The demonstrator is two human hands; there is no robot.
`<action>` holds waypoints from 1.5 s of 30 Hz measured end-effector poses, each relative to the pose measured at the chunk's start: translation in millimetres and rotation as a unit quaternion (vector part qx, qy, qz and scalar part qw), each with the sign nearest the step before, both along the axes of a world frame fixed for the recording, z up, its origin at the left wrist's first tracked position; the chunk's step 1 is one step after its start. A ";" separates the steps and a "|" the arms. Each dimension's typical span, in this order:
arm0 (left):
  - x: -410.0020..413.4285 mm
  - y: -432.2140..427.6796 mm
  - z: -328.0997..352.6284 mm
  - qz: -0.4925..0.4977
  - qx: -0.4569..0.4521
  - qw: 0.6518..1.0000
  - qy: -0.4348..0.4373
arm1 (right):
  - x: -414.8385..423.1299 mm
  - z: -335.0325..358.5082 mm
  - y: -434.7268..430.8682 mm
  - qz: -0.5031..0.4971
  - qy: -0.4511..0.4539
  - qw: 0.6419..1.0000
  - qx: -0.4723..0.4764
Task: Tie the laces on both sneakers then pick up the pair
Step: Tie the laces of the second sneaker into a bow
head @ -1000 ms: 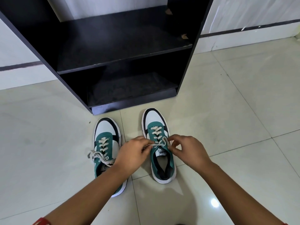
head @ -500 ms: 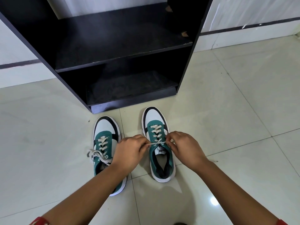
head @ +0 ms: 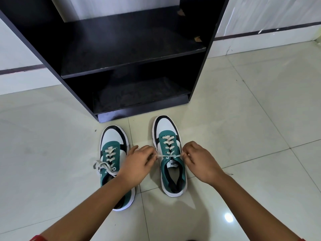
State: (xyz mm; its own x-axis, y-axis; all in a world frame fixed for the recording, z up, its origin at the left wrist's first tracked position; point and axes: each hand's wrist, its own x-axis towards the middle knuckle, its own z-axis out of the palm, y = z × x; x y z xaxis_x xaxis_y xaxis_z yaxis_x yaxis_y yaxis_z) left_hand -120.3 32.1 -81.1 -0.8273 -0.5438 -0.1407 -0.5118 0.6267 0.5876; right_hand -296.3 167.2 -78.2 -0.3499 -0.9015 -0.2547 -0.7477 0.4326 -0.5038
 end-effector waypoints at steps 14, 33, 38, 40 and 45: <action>-30.4 13.1 36.4 0.186 0.449 0.852 0.195 | 28.4 26.4 -24.7 -0.219 -0.492 0.822 -0.186; -40.5 5.4 27.1 0.196 0.522 0.814 0.163 | 36.2 19.4 -25.4 -0.130 -0.465 0.850 -0.212; -39.4 6.2 34.5 0.201 0.526 0.808 0.174 | 34.1 17.8 -28.8 -0.237 -0.499 0.808 -0.203; -34.8 6.4 35.3 0.132 0.358 0.906 0.185 | 30.3 19.0 -34.3 -0.292 -0.521 0.784 -0.170; -31.0 -10.2 18.9 -0.199 -0.266 0.932 0.147 | 17.0 19.1 -45.1 -0.280 -0.545 0.787 -0.070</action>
State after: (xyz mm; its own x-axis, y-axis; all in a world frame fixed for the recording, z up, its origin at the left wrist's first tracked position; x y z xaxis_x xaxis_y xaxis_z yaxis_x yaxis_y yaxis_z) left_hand -151.3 21.8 -62.2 -0.9383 -0.1145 0.3262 -0.0434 0.9751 0.2174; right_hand -279.3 122.1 -59.1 -0.3443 -0.7303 -0.5900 0.4497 0.4234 -0.7864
